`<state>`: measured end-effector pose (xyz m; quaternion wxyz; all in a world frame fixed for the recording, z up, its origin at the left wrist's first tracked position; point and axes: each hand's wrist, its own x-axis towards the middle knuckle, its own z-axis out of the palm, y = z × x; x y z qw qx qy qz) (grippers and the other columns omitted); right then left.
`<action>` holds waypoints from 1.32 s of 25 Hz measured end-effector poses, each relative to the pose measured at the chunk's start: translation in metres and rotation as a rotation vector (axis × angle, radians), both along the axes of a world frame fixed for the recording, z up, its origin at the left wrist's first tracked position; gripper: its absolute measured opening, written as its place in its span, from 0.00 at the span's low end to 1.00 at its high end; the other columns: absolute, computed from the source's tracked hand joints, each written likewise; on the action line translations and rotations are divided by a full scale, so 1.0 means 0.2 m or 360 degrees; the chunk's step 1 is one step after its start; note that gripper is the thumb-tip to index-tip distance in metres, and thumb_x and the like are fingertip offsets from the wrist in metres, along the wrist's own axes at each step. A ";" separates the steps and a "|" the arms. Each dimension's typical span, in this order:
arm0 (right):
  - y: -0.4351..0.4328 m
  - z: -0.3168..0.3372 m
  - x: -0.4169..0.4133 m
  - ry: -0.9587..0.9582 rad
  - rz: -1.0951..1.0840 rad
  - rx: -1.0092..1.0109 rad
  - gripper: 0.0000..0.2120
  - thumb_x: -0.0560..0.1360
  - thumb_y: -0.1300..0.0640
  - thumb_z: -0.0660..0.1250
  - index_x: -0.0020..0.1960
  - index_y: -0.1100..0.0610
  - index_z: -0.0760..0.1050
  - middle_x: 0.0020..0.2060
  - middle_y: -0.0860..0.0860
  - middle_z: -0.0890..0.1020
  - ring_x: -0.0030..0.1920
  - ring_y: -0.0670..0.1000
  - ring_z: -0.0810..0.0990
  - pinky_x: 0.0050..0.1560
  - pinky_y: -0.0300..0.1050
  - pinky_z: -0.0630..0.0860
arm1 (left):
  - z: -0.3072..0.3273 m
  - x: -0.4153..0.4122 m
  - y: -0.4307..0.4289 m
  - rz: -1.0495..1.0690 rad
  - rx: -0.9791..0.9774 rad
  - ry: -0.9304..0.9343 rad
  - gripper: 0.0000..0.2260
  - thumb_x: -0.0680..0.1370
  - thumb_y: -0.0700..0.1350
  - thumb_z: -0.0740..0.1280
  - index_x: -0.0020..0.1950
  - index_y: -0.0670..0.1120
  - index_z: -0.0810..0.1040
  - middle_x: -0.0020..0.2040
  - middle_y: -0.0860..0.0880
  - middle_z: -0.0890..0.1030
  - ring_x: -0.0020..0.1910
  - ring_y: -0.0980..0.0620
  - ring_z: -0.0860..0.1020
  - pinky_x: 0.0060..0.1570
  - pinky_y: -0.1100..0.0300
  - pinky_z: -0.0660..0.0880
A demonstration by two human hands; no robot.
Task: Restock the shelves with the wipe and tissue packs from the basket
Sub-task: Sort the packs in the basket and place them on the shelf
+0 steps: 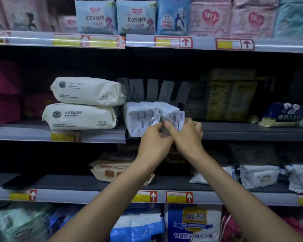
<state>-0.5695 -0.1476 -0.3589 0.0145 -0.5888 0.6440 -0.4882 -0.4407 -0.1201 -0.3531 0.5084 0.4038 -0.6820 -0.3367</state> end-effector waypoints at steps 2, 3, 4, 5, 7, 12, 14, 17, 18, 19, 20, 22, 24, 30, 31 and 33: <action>0.01 0.01 0.00 0.0020 -0.0008 0.0145 0.25 0.75 0.30 0.64 0.53 0.50 0.82 0.50 0.46 0.82 0.64 0.55 0.67 0.65 0.54 0.64 | -0.06 0.05 -0.01 -0.0040 0.0130 -0.0049 0.19 0.75 0.36 0.65 0.60 0.54 0.81 0.32 0.48 0.81 0.32 0.51 0.77 0.36 0.53 0.77; 0.01 0.01 -0.01 0.0037 -0.0015 0.0135 0.23 0.74 0.31 0.66 0.52 0.49 0.82 0.45 0.44 0.81 0.63 0.54 0.66 0.62 0.53 0.64 | -0.09 0.07 0.00 -0.0036 0.0139 -0.0081 0.21 0.75 0.36 0.65 0.63 0.56 0.81 0.35 0.47 0.84 0.32 0.53 0.77 0.35 0.55 0.76; 0.04 0.01 -0.02 0.0069 -0.0008 0.0121 0.20 0.73 0.33 0.69 0.52 0.48 0.81 0.42 0.42 0.78 0.62 0.52 0.66 0.60 0.52 0.64 | -0.11 0.10 0.01 -0.0050 0.0143 -0.0099 0.20 0.76 0.37 0.66 0.64 0.53 0.81 0.38 0.48 0.85 0.33 0.55 0.79 0.36 0.56 0.76; 0.07 -0.01 -0.02 0.0075 0.0021 0.0109 0.18 0.73 0.36 0.72 0.54 0.48 0.79 0.42 0.41 0.76 0.63 0.53 0.66 0.61 0.51 0.64 | -0.12 0.12 0.01 -0.0068 0.0148 -0.0114 0.19 0.76 0.38 0.68 0.65 0.51 0.82 0.40 0.49 0.86 0.34 0.56 0.80 0.38 0.58 0.77; 0.13 -0.03 -0.02 -0.0013 0.0128 0.0071 0.20 0.72 0.41 0.75 0.58 0.49 0.78 0.46 0.42 0.75 0.67 0.53 0.69 0.66 0.54 0.70 | -0.15 0.15 0.00 -0.0087 0.0135 -0.0169 0.17 0.77 0.40 0.70 0.65 0.50 0.83 0.43 0.52 0.87 0.37 0.57 0.82 0.38 0.63 0.78; 0.31 -0.10 -0.07 -0.0100 0.0204 0.0059 0.27 0.74 0.50 0.77 0.71 0.47 0.75 0.63 0.46 0.79 0.67 0.49 0.75 0.65 0.46 0.74 | -0.19 0.28 0.02 -0.0110 0.0005 -0.0329 0.21 0.76 0.47 0.76 0.68 0.56 0.80 0.53 0.56 0.84 0.52 0.59 0.84 0.55 0.58 0.82; 0.40 -0.14 -0.10 -0.0052 0.0210 0.0128 0.34 0.74 0.50 0.78 0.76 0.48 0.70 0.68 0.46 0.76 0.69 0.47 0.74 0.65 0.43 0.72 | -0.21 0.35 0.05 -0.0184 -0.0038 -0.0482 0.26 0.75 0.53 0.77 0.72 0.60 0.76 0.61 0.58 0.80 0.60 0.61 0.80 0.61 0.55 0.80; 0.52 -0.24 -0.12 0.0185 0.0248 0.0367 0.45 0.73 0.42 0.77 0.82 0.44 0.58 0.77 0.45 0.66 0.76 0.47 0.66 0.73 0.46 0.69 | -0.26 0.44 0.12 -0.0265 -0.0134 -0.0890 0.37 0.72 0.64 0.74 0.79 0.65 0.64 0.74 0.62 0.69 0.72 0.63 0.69 0.72 0.56 0.70; 0.55 -0.28 -0.13 0.0316 0.0267 0.0471 0.48 0.72 0.39 0.76 0.83 0.43 0.53 0.79 0.45 0.62 0.79 0.49 0.62 0.75 0.49 0.67 | -0.29 0.46 0.14 -0.0272 -0.0182 -0.1058 0.40 0.71 0.68 0.72 0.80 0.66 0.60 0.78 0.62 0.64 0.75 0.61 0.66 0.74 0.55 0.68; 0.57 -0.33 -0.13 0.0463 0.0281 0.0587 0.51 0.72 0.35 0.75 0.84 0.41 0.48 0.81 0.46 0.57 0.81 0.51 0.58 0.78 0.51 0.64 | -0.32 0.48 0.15 -0.0259 -0.0226 -0.1230 0.43 0.71 0.71 0.71 0.82 0.66 0.56 0.80 0.61 0.60 0.78 0.58 0.63 0.76 0.53 0.66; 0.59 -0.37 -0.13 0.0604 0.0293 0.0708 0.53 0.71 0.32 0.73 0.84 0.41 0.44 0.82 0.47 0.52 0.83 0.53 0.53 0.80 0.53 0.60 | -0.37 0.50 0.16 -0.0227 -0.0250 -0.1381 0.46 0.70 0.73 0.69 0.82 0.66 0.52 0.82 0.59 0.56 0.80 0.56 0.60 0.77 0.52 0.63; 0.63 -0.46 -0.13 0.0853 0.0306 0.0959 0.57 0.70 0.29 0.72 0.84 0.41 0.37 0.84 0.50 0.42 0.84 0.56 0.40 0.83 0.56 0.49 | -0.46 0.53 0.18 -0.0188 -0.0239 -0.1612 0.50 0.68 0.77 0.65 0.83 0.66 0.46 0.85 0.56 0.50 0.83 0.51 0.54 0.79 0.49 0.59; 0.64 -0.58 -0.13 0.0997 0.0334 0.1125 0.60 0.69 0.27 0.71 0.83 0.42 0.34 0.83 0.53 0.36 0.82 0.58 0.32 0.82 0.59 0.41 | -0.57 0.57 0.19 -0.0212 -0.0239 -0.1754 0.50 0.68 0.78 0.63 0.83 0.65 0.43 0.85 0.54 0.46 0.83 0.48 0.52 0.80 0.47 0.57; 0.71 -1.00 -0.08 0.1086 0.0498 0.1580 0.62 0.67 0.28 0.74 0.84 0.45 0.36 0.83 0.57 0.37 0.83 0.61 0.34 0.82 0.62 0.41 | -1.03 0.63 0.25 -0.0457 0.0278 -0.1714 0.50 0.66 0.82 0.60 0.83 0.63 0.50 0.82 0.54 0.58 0.80 0.50 0.63 0.75 0.44 0.67; 0.71 -1.07 -0.07 0.1112 0.0523 0.1663 0.62 0.67 0.28 0.74 0.84 0.46 0.37 0.84 0.57 0.39 0.83 0.62 0.36 0.82 0.62 0.42 | -1.11 0.62 0.26 -0.0521 0.0395 -0.1716 0.48 0.68 0.79 0.62 0.83 0.62 0.52 0.81 0.53 0.60 0.78 0.49 0.65 0.74 0.45 0.68; 0.70 -1.23 -0.05 0.1135 0.0615 0.1829 0.62 0.67 0.29 0.75 0.85 0.46 0.39 0.84 0.58 0.43 0.83 0.63 0.39 0.81 0.63 0.46 | -1.27 0.58 0.27 -0.0679 0.0521 -0.1744 0.43 0.73 0.73 0.67 0.83 0.58 0.56 0.79 0.50 0.65 0.77 0.48 0.68 0.74 0.53 0.67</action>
